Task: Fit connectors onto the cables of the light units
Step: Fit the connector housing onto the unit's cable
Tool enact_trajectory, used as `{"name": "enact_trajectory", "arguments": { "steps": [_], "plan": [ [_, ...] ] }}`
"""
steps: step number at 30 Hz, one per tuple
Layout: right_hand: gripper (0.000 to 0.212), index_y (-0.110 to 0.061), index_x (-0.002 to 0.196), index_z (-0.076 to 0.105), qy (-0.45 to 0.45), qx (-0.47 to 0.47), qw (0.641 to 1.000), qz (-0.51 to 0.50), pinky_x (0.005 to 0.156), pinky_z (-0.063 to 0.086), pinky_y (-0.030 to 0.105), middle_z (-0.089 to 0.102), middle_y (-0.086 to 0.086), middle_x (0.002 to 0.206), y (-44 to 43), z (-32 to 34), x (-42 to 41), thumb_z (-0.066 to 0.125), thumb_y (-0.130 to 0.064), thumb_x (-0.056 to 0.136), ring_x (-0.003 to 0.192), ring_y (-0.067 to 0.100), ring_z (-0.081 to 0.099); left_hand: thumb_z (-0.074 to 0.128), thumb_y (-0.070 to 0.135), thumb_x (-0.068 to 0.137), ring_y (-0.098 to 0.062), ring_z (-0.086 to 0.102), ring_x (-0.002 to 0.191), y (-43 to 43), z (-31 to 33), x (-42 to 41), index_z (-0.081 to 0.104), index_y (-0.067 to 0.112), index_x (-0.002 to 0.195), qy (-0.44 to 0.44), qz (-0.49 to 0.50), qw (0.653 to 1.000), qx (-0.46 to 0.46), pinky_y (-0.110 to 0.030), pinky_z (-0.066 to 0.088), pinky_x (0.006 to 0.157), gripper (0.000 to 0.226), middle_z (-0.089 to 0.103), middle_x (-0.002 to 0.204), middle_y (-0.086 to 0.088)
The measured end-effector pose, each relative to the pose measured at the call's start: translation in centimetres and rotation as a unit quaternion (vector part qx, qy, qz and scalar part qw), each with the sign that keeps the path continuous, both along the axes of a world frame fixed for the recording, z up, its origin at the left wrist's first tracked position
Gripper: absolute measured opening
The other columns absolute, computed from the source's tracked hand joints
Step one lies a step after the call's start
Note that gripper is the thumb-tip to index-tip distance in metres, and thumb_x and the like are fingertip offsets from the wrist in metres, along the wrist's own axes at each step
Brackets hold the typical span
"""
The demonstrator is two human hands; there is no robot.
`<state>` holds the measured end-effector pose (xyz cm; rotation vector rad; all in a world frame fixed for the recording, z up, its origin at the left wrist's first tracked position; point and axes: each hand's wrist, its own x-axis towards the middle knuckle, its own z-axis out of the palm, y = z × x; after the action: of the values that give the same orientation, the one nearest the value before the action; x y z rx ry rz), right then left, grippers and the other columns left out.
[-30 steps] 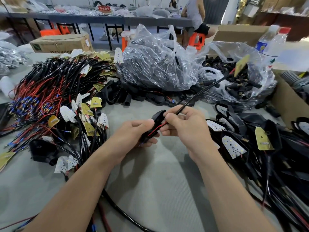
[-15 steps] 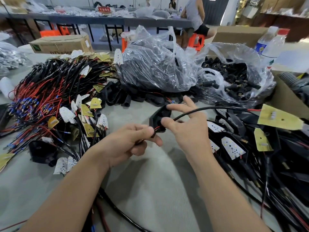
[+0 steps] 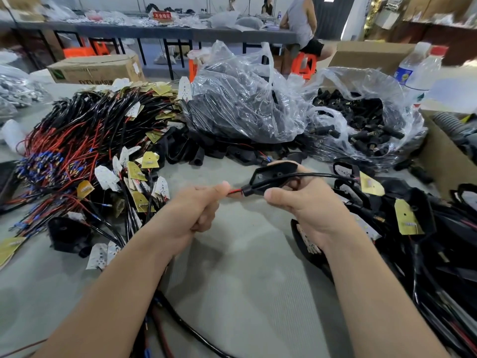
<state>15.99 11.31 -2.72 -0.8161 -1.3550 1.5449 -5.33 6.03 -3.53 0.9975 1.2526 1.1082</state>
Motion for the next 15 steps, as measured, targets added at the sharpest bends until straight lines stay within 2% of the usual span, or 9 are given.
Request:
{"name": "enact_trajectory", "arguments": {
  "steps": [3,7,9,11,13,15],
  "plan": [
    [0.037,-0.011,0.101,0.071,0.013,-0.022,0.998,-0.050,0.077,0.059,0.029,0.077,0.003,0.087,-0.2,-0.2,-1.1,0.077,0.014,0.074,0.083,0.015,0.072,0.061,0.021,0.098,-0.007,0.017,0.038,0.4,-0.3,-0.2,0.082,0.010,0.086,-0.014,0.061,0.998,0.014,-0.019,0.016,0.038,0.026,0.023,0.045,0.006],
    [0.032,-0.001,0.101,0.068,0.085,-0.075,0.990,-0.080,0.078,0.061,0.032,0.075,0.006,0.083,-0.3,-0.2,-2.2,0.080,0.010,0.073,0.083,0.018,0.073,0.064,0.022,0.094,-0.010,0.017,0.039,0.5,-0.6,-0.3,0.081,0.013,0.077,-0.021,0.084,0.996,0.035,-0.020,0.019,0.039,0.026,0.024,0.043,0.005],
    [0.034,-0.001,0.103,0.065,0.127,-0.090,0.986,-0.060,0.085,0.062,0.040,0.075,0.006,0.084,-0.4,-0.2,-2.4,0.077,0.009,0.074,0.089,0.025,0.074,0.067,0.030,0.081,-0.012,0.020,0.038,0.7,-0.7,-0.2,0.075,0.014,0.062,0.034,0.099,0.994,0.044,-0.022,0.019,0.040,0.025,0.025,0.040,0.003],
    [0.035,-0.006,0.102,0.060,0.141,-0.094,0.984,-0.048,0.087,0.062,0.045,0.074,0.005,0.081,-0.8,-0.2,-2.8,0.074,0.013,0.075,0.088,0.029,0.075,0.067,0.037,0.073,-0.014,0.022,0.037,0.8,-1.0,0.0,0.059,0.015,0.048,0.111,0.116,0.986,0.047,-0.022,0.018,0.042,0.033,0.027,0.040,0.001],
    [0.037,-0.009,0.100,0.055,0.157,-0.102,0.981,-0.054,0.084,0.063,0.046,0.072,0.007,0.082,-0.9,0.0,-3.1,0.072,0.014,0.077,0.085,0.030,0.075,0.066,0.042,0.069,-0.016,0.022,0.040,0.7,-1.2,0.4,0.045,0.017,0.045,0.148,0.141,0.977,0.054,-0.024,0.017,0.045,0.040,0.026,0.044,0.000],
    [0.031,-0.006,0.097,0.057,0.217,-0.133,0.964,-0.082,0.079,0.064,0.044,0.073,0.012,0.089,-0.5,0.4,-2.8,0.072,0.009,0.074,0.084,0.030,0.075,0.064,0.044,0.068,-0.017,0.024,0.046,0.6,-1.2,0.3,0.043,0.018,0.048,0.183,0.197,0.960,0.073,-0.028,0.020,0.051,0.039,0.026,0.048,-0.001]
  ]
}}
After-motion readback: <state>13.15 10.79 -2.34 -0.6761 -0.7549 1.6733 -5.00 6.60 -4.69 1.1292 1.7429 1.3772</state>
